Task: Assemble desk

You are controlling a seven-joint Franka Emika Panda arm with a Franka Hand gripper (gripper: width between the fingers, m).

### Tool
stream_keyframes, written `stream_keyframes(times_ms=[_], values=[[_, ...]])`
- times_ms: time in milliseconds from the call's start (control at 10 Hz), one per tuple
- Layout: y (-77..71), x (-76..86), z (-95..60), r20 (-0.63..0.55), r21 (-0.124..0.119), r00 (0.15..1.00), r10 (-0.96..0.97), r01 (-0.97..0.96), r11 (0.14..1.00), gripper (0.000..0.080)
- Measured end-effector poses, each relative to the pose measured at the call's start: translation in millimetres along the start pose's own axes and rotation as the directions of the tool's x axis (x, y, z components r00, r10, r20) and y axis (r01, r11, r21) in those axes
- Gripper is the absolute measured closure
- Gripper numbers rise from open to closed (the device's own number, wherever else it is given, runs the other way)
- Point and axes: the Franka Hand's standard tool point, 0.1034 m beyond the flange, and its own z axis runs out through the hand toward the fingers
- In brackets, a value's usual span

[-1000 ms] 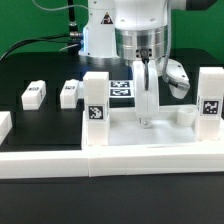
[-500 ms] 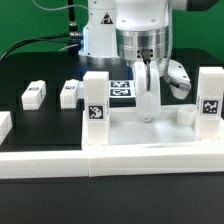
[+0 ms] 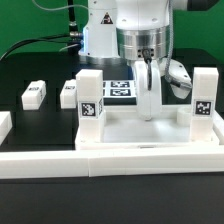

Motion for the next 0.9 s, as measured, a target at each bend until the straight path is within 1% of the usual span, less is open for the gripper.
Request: stream_keyframes(times_ms=[400,600,700,800,900], values=[[0.0,0.0,0.0,0.0,0.0,1.0,0.0,0.0,1.0,0.073],[-0.4,1.0,-0.4,-0.001,0.002,0.999,-0.05,0.05,0.999,0.073],[4.1,8.6,-5.7,-0.006,0.022,0.987,-0.159,0.16,0.987,0.0733],[11.3,14.9,-9.7,-0.012,0.033,0.975,-0.221,0.222,0.975,0.0733],[14.2,28.9,-13.5,-0.042,0.052,0.918,-0.395,0.397,0.917,0.0736]])
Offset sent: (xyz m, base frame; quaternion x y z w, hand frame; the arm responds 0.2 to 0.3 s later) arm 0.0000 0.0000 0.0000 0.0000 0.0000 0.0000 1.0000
